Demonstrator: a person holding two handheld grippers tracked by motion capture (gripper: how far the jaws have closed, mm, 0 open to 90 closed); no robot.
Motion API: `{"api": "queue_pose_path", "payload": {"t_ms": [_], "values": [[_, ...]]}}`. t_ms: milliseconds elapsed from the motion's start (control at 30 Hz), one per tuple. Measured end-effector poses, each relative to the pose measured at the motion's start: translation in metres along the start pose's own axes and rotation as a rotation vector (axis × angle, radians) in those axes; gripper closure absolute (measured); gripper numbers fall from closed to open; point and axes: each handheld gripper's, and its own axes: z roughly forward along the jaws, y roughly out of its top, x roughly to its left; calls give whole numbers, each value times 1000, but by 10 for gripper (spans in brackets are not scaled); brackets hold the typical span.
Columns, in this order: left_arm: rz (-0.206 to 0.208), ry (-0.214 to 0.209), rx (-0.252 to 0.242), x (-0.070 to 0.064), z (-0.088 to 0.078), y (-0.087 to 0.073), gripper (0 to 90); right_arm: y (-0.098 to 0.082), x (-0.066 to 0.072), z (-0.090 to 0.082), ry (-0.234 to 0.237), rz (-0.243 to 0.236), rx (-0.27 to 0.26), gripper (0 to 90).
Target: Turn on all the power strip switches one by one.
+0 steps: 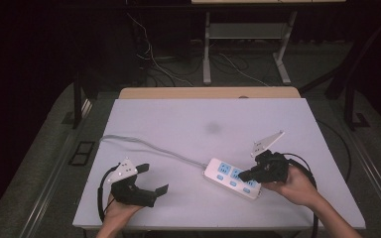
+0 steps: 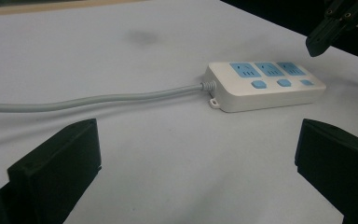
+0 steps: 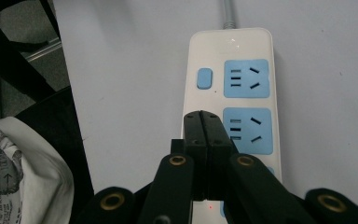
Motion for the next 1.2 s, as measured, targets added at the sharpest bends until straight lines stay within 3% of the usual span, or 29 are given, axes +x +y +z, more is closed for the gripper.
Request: {"api": "queue_pose_path", "payload": {"t_ms": [633, 1200], "values": [[0, -1, -2, 1, -1, 0, 0, 11, -5, 18, 24, -13, 22, 900], [1, -1, -2, 1, -1, 0, 0, 9, -7, 35, 32, -15, 56, 900]]}}
